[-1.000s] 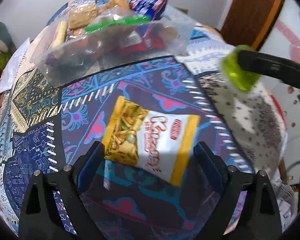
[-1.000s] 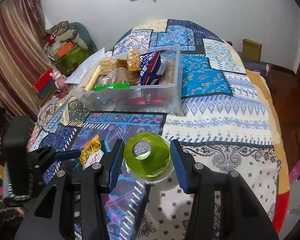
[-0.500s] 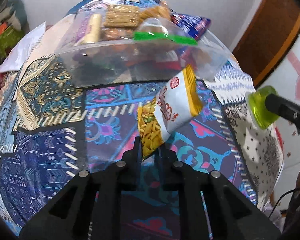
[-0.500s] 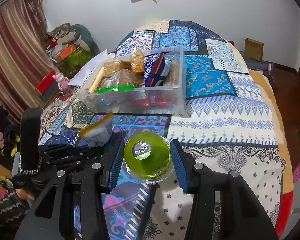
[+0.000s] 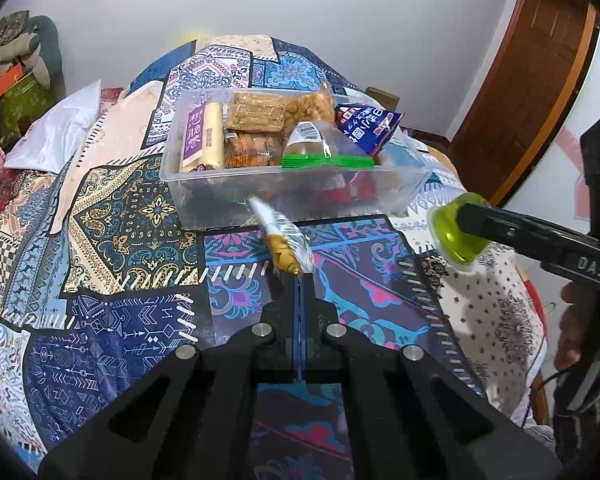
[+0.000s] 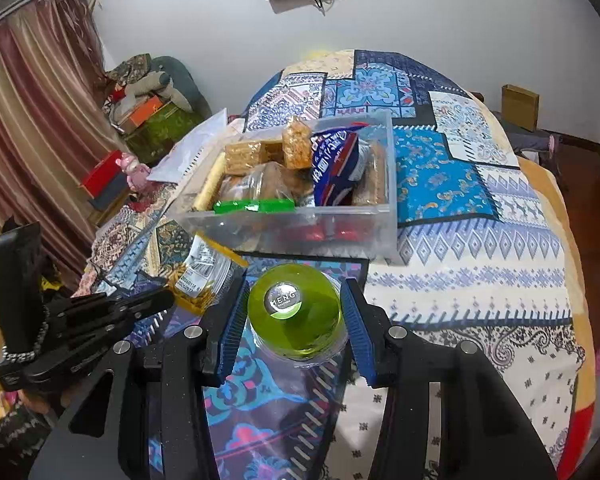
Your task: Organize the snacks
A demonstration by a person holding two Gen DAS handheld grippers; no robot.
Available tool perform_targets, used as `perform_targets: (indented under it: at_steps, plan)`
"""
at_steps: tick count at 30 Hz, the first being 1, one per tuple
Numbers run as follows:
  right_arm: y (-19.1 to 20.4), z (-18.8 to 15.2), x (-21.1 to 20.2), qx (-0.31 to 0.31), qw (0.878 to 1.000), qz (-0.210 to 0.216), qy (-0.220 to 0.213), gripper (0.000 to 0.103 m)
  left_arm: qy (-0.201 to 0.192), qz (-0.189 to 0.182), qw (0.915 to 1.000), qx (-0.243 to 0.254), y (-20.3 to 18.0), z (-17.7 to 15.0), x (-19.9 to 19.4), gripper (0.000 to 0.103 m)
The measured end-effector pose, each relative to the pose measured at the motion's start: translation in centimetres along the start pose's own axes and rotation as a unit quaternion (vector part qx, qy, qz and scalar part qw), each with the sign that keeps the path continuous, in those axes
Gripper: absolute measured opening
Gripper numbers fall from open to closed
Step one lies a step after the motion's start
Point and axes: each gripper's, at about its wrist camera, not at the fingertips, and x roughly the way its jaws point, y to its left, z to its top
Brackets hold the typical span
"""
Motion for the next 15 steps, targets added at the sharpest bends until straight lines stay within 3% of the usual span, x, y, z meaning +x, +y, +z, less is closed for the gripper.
perform_targets:
  at_steps: [3, 4, 6, 8, 15]
  plan:
    - [0.3, 0.2, 0.1, 0.000, 1.000, 0.004, -0.001, 0.044, 0.019, -0.002, 0.9998, -0.003, 0.3, -0.3, 0.1, 0.001]
    - [0.3, 0.2, 0.1, 0.000, 1.000, 0.005, 0.000, 0.044, 0.021, -0.002, 0.9998, -0.004, 0.5, -0.4, 0.2, 0.006]
    - [0.5, 0.1, 0.2, -0.001, 1.000, 0.007, 0.000, 0.044, 0.034, 0.003, 0.9994, -0.001, 0.3, -0.5, 0.9, 0.027]
    - [0.4, 0.1, 0.3, -0.001, 1.000, 0.007, 0.002, 0.044, 0.040, 0.009, 0.9992, 0.000, 0.4, -0.5, 1.7, 0.062]
    - [-0.4, -0.2, 0.3, 0.010, 1.000, 0.006, 0.005, 0.044, 0.072, 0.033, 0.9963, -0.033, 2.3, 0.7, 5.8, 0.065]
